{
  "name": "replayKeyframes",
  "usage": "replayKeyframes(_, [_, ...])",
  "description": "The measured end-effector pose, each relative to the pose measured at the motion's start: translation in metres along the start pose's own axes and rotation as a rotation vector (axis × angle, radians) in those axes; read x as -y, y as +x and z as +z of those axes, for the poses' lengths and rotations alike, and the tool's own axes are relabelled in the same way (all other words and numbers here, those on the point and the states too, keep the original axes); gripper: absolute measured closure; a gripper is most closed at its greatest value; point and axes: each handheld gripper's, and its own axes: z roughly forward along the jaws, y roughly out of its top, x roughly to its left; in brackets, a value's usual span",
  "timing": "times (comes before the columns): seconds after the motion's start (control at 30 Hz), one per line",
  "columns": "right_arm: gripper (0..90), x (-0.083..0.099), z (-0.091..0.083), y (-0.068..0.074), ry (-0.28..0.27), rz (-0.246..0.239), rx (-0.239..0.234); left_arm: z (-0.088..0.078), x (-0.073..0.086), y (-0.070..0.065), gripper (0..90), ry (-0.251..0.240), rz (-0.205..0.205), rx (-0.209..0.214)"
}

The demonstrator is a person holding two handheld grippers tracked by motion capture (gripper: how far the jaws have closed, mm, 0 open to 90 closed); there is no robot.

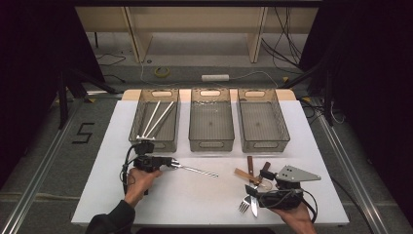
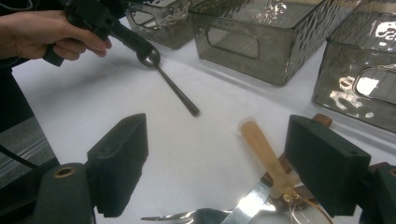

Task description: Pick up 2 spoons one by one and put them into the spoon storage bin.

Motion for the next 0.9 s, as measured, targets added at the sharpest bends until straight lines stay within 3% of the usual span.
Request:
replayKeyframes(0.17, [22.7, 0.000, 0.001, 0.001, -0.002, -0.010, 0.008, -0.010, -0.003, -0.003, 86.7, -0.049, -0.016, 0.054])
replayKeyframes(0.27, [22.7, 0.000, 0.001, 0.001, 0.002, -0.008, 0.006, -0.016, -0.005, -0.009, 87.3, -0.071, 0.016, 0.052])
replayKeyframes(0.63, [22.6, 0.000, 0.001, 0.001, -0.001, -0.009, 0.005, -0.041, -0.018, -0.017, 87.8, -0.138, 0.062, 0.095])
replayKeyframes(0.9, [22.6, 0.000, 0.002, 0.001, -0.004, -0.004, 0.004, -0.061, -0.043, -0.035, 87.8, -0.187, 0.115, 0.113])
